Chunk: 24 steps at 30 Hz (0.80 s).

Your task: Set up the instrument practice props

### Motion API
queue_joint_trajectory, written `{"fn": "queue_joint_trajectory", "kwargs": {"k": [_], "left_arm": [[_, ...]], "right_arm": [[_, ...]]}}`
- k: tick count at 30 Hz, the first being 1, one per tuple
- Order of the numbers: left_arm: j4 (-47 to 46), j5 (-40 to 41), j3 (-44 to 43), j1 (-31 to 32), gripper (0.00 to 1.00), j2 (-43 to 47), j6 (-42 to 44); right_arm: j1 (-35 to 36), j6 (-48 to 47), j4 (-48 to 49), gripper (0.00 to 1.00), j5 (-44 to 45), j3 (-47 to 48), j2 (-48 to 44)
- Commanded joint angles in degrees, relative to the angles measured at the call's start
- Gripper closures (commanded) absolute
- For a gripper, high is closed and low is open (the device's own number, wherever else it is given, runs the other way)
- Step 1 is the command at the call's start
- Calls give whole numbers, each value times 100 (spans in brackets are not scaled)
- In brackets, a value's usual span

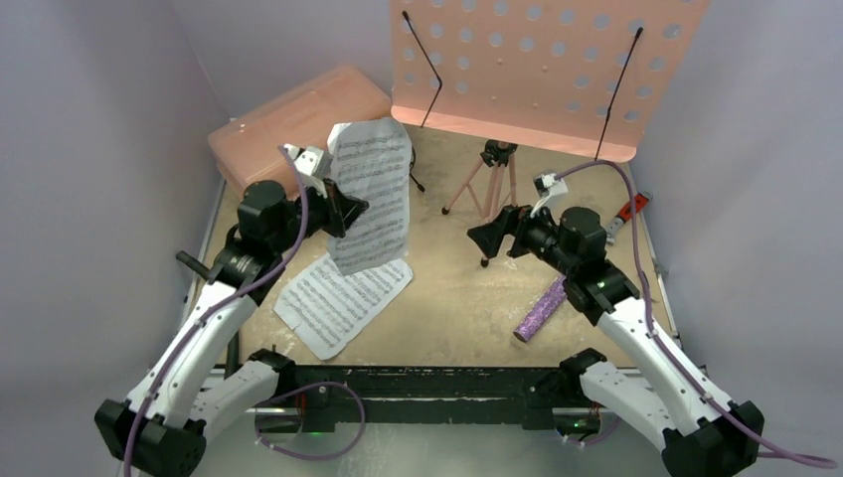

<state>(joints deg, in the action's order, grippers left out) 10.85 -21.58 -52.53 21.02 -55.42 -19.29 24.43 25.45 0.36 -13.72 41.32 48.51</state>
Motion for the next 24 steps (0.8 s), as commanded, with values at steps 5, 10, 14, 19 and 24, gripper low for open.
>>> {"fn": "queue_joint_trajectory", "kwargs": {"k": [5,10,14,19,24], "left_arm": [[392,749,-173,-13,100,986,886],[808,1457,-289,-18,100,1348,1058],[798,1762,-392,-13,100,1567,1133],[683,1878,-760,-15,100,1603,1149],[538,1901,-1281,-16,100,1464,1285]], "right_arm": [[-8,-66,-165,2,-382,202,-385],[-8,-188,-315,2,-365,223,-749],[-8,-196,-575,2,-213,362,-1031],[-6,-526,-1206,2,-281,966,-1243],[-8,-750,-1923,2,-6,1826,-1246]]}}
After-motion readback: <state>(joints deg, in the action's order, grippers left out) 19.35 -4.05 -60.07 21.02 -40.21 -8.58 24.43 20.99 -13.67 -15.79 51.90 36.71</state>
